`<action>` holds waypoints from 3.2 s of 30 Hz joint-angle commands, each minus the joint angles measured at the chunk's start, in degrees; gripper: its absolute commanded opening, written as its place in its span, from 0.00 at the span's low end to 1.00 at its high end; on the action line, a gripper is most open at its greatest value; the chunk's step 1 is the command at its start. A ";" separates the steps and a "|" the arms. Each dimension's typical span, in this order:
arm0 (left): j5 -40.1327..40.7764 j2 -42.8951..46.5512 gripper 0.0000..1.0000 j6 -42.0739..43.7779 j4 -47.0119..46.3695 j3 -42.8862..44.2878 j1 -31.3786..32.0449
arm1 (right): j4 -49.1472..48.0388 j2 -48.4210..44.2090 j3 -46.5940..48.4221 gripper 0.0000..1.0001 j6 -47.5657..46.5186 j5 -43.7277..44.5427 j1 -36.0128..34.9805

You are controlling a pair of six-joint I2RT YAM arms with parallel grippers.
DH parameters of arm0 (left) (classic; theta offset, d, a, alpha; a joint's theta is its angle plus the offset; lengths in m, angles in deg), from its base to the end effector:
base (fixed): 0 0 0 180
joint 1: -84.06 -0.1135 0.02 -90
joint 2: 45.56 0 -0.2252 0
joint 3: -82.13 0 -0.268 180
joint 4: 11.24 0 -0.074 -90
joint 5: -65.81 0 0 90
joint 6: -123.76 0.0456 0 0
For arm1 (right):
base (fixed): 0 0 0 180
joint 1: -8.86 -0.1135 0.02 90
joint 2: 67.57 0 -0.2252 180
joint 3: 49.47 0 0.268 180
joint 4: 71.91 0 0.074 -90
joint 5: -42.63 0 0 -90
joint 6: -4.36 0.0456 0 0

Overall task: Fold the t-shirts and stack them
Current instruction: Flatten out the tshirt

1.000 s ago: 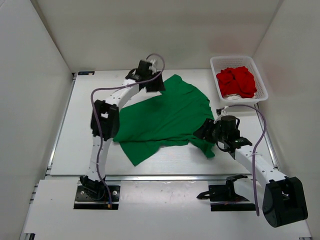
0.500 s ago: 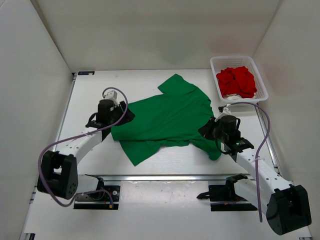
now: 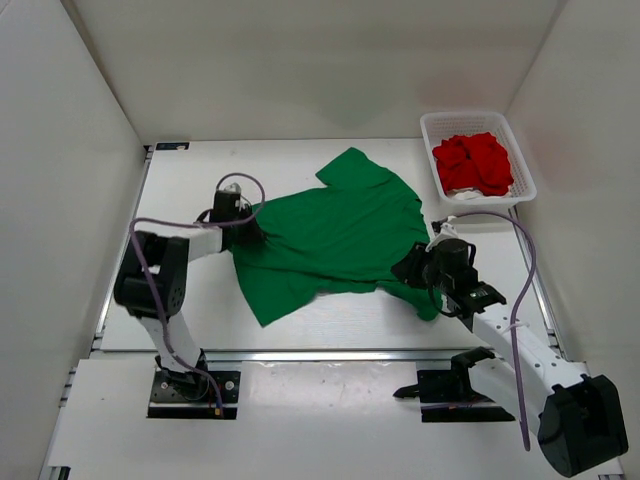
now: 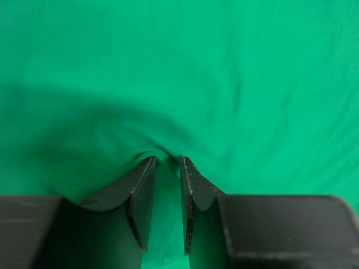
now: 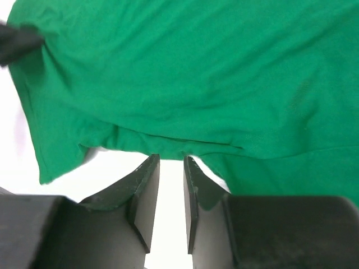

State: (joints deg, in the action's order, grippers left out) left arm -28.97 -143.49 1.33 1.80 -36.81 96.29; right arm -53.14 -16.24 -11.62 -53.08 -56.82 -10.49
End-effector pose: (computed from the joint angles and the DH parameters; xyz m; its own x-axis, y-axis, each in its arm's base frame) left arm 0.3338 -0.0762 0.0844 -0.7724 -0.3794 -0.5094 -0.1785 0.8993 -0.3992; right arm 0.2245 0.0868 0.1634 -0.6707 0.3271 -0.6657 -0.1149 0.8408 0.5290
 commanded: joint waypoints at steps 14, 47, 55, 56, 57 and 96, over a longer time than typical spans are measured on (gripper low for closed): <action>-4.99 -17.78 0.62 0.79 7.49 35.87 -3.80 | 0.16 1.31 -1.70 0.35 -1.53 -0.04 1.95; -1.46 28.07 0.57 -10.11 -2.29 -24.57 -24.62 | 6.92 1.22 0.14 0.37 -4.43 8.21 -11.49; 0.82 22.87 0.52 -11.78 -5.37 -23.95 -22.86 | 4.81 -0.97 -0.38 0.37 -4.61 6.03 -13.08; 0.39 21.65 0.49 -12.13 -6.15 -23.77 -22.60 | 5.24 -1.23 -0.56 0.38 -4.69 6.29 -12.90; 0.21 20.86 0.48 -12.48 -7.03 -23.25 -22.43 | 5.25 -1.41 -0.39 0.37 -4.87 6.46 -13.34; -5.06 27.62 0.00 -14.51 -14.60 -18.94 -15.48 | 32.76 7.92 13.35 0.01 -0.40 22.03 -20.91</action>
State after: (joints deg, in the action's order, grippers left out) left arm -31.44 -117.77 -12.52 -11.60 -56.85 81.53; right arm -22.85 -2.09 3.54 -57.39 -34.33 -34.34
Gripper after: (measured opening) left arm 0.040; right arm 0.018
